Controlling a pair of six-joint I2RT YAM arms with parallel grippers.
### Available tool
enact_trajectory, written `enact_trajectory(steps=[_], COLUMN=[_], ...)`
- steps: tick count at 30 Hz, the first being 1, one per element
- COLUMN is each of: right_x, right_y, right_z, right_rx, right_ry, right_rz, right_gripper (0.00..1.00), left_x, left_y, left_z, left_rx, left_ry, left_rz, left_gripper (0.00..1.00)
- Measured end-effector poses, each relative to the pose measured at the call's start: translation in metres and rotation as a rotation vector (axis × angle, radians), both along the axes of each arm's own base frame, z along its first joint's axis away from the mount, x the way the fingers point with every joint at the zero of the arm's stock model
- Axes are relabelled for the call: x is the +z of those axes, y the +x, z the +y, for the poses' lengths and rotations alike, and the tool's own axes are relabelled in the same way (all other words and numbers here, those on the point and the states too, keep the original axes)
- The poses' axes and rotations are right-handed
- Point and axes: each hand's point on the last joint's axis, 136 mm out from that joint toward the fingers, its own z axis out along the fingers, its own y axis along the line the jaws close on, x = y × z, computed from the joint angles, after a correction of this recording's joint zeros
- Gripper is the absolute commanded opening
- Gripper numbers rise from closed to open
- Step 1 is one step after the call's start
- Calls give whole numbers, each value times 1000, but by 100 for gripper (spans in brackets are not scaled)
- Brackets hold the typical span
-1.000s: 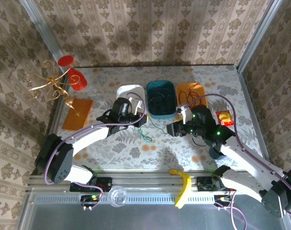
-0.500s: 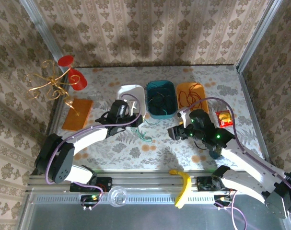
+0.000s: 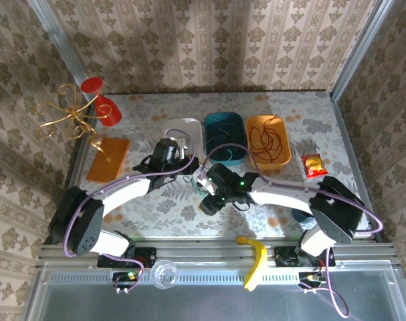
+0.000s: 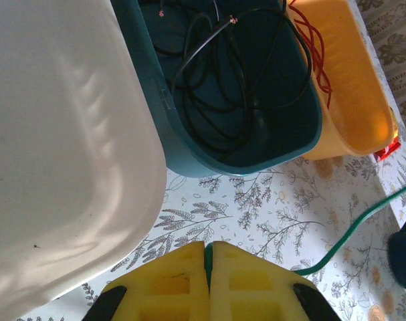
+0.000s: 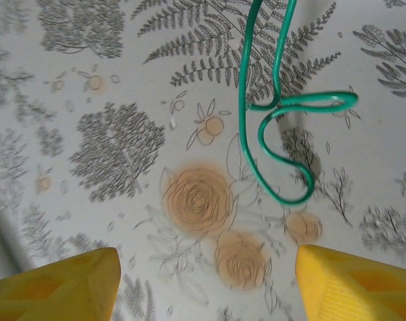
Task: Untangle the cables
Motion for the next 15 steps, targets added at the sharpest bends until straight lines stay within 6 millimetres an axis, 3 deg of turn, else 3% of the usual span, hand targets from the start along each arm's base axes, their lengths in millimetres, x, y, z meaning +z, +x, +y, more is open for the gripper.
enact_trajectory(steps=[10,12,15], right_x=[-36,-43,-43], right_y=[27,31,38], right_z=[11,13,13], right_rx=[14,18,4], right_ry=[-69,-85,-90], right_rz=[-40,-45,-56], right_gripper=[66,55,26], left_x=[0,-1,-2], left_y=[0,0,1], left_z=[0,1,3], left_rx=[0,1,7], left_ry=[1,4,5], left_rz=[0,3,7], left_gripper=[0,0,0])
